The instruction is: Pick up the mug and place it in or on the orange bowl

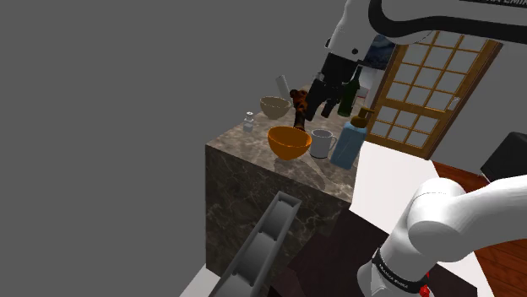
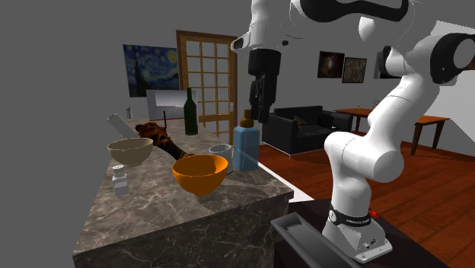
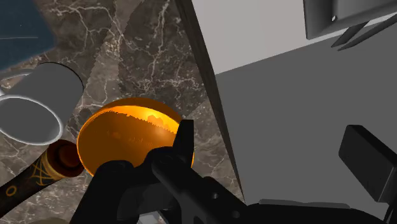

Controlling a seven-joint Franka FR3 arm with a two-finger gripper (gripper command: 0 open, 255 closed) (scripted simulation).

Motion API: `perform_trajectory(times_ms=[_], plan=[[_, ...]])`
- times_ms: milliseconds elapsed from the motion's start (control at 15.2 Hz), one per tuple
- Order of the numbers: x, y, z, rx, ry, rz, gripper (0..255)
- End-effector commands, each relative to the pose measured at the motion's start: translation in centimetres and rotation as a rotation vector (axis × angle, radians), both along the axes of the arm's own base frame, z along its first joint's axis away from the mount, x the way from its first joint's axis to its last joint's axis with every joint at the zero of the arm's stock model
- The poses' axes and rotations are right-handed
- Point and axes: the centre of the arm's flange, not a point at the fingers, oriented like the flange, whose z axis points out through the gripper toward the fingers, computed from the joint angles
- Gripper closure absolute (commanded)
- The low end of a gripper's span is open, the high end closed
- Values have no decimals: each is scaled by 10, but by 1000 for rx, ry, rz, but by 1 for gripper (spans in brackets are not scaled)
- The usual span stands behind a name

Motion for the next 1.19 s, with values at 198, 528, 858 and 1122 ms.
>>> perform_trajectory(times_ms=[198,528,858,1122], plan=[[11,-34,-17,-7,14,8,0],[28,-90,-44,-19,38,20,0],[46,-147,-72,-31,61,33,0],[60,-192,-94,-41,80,43,0]])
